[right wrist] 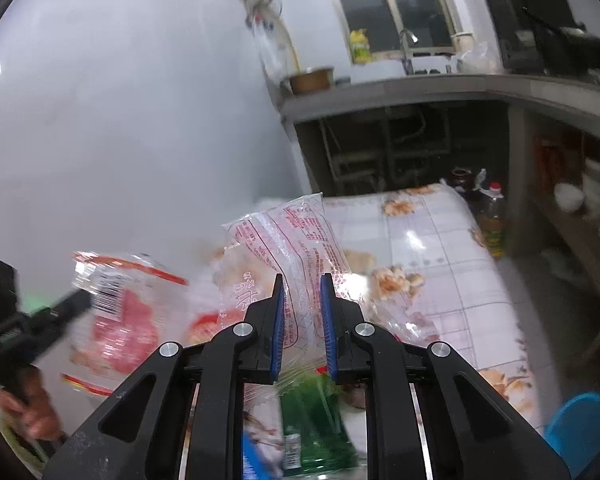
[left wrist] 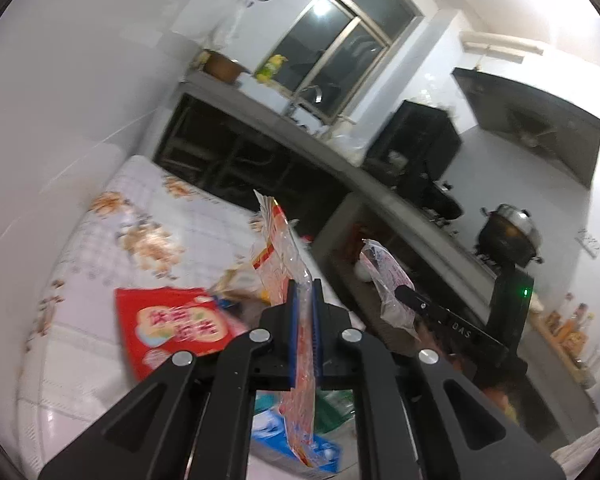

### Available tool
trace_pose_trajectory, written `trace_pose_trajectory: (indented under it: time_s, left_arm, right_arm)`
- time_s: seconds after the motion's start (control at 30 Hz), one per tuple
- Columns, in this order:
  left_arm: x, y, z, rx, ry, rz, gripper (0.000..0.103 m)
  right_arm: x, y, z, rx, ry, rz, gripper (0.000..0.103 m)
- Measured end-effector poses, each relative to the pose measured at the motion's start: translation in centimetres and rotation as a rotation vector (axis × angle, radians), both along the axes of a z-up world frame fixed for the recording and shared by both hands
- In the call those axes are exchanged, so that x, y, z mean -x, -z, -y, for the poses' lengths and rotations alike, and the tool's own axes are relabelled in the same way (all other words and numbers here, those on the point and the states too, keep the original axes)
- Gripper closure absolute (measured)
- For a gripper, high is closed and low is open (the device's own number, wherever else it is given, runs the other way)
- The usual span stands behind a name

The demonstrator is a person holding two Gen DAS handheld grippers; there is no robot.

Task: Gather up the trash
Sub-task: 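Carry both held bags over the blue wastebasket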

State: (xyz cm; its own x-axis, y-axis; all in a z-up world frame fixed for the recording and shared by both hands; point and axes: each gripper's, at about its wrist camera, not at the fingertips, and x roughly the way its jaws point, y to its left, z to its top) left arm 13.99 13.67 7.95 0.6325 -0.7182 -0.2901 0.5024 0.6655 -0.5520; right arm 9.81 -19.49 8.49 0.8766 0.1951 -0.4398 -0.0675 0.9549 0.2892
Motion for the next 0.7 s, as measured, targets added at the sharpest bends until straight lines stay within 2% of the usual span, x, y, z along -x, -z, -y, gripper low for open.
trace_pose_trajectory:
  time_s: [0.17, 0.3, 0.5, 0.6, 0.7]
  left_arm:
    - [-0.1, -2.4, 2.7, 0.016, 0.067, 0.042, 0.098]
    - [0.3, -3.9, 6.9, 0.007, 0.156, 0.071, 0.098]
    - [1.0, -5.1, 16.1, -0.061, 0.314, 0.081, 0.098]
    - [1.6, -4.8, 22.4, -0.102, 0.413, 0.067, 0.098]
    - [2.2, -3.8, 28.5, -0.166, 0.493, 0.038, 0.098]
  right_arm:
    - [3.0, -1.7, 3.1, -0.095, 0.038, 0.075, 0.088]
    - [6.4, -2.3, 6.2, -0.137, 0.119, 0.117, 0.088]
    - [11.9, -1.6, 10.8, -0.113, 0.316, 0.125, 0.088]
    - [14.8, -0.2, 13.6, -0.111, 0.437, 0.103, 0.088]
    - [17.7, 1.9, 17.0, -0.15, 0.555, 0.064, 0.088]
